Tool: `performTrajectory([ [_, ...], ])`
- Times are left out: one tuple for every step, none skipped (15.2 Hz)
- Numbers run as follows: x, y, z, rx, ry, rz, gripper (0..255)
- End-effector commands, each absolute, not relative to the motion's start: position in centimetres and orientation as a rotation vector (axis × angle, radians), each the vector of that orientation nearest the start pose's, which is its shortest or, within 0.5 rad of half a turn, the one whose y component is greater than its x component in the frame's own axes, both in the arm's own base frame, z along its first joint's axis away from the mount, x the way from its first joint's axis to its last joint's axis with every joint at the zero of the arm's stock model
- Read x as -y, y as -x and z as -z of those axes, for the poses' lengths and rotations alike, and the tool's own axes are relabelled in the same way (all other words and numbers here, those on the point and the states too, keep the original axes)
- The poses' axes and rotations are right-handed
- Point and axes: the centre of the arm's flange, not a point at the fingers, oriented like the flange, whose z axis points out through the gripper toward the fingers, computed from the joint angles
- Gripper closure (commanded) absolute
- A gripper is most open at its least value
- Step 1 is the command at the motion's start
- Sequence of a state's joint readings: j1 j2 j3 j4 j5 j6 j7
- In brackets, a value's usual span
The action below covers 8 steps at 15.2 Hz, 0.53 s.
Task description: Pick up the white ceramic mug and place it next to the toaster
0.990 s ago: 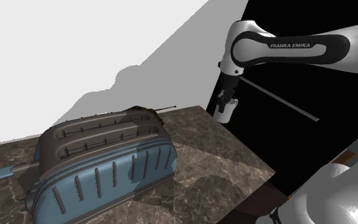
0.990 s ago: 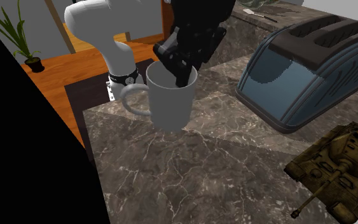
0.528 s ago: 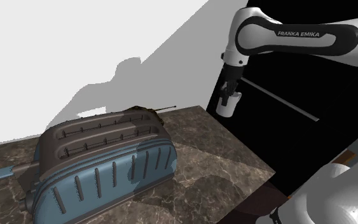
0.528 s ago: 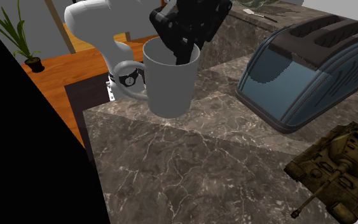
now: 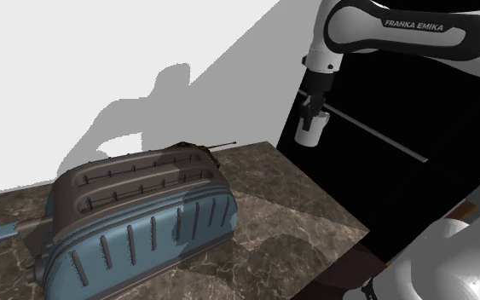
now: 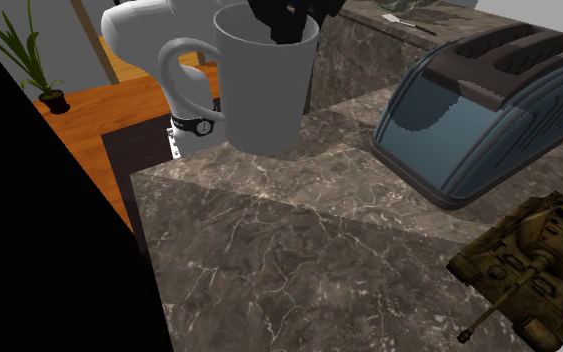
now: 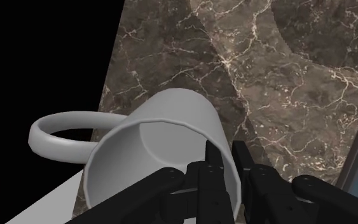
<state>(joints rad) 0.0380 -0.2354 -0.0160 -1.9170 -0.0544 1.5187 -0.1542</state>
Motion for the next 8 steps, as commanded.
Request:
performTrajectory([
  [-0.4,-46.6,-59.0,0.283,3.158,-0.264,255],
  [-0.4,-46.6,-59.5,0.283,3.158,-0.264,255],
  [-0.4,-46.6,-60.0,0.283,3.158,-0.264,255],
  [-0.4,-46.6,-60.6,0.283,3.158,-0.264,255],
  [-0.4,-46.6,-61.1,0.283,3.158,-0.264,255],
  [-0.4,-46.6,-61.6,0.283,3.158,-0.264,255],
  [-0.4,-46.6,-62.2,0.283,3.158,-0.264,255],
  [-0.4,-46.6,-62.7,0.283,3.158,-0.264,255],
])
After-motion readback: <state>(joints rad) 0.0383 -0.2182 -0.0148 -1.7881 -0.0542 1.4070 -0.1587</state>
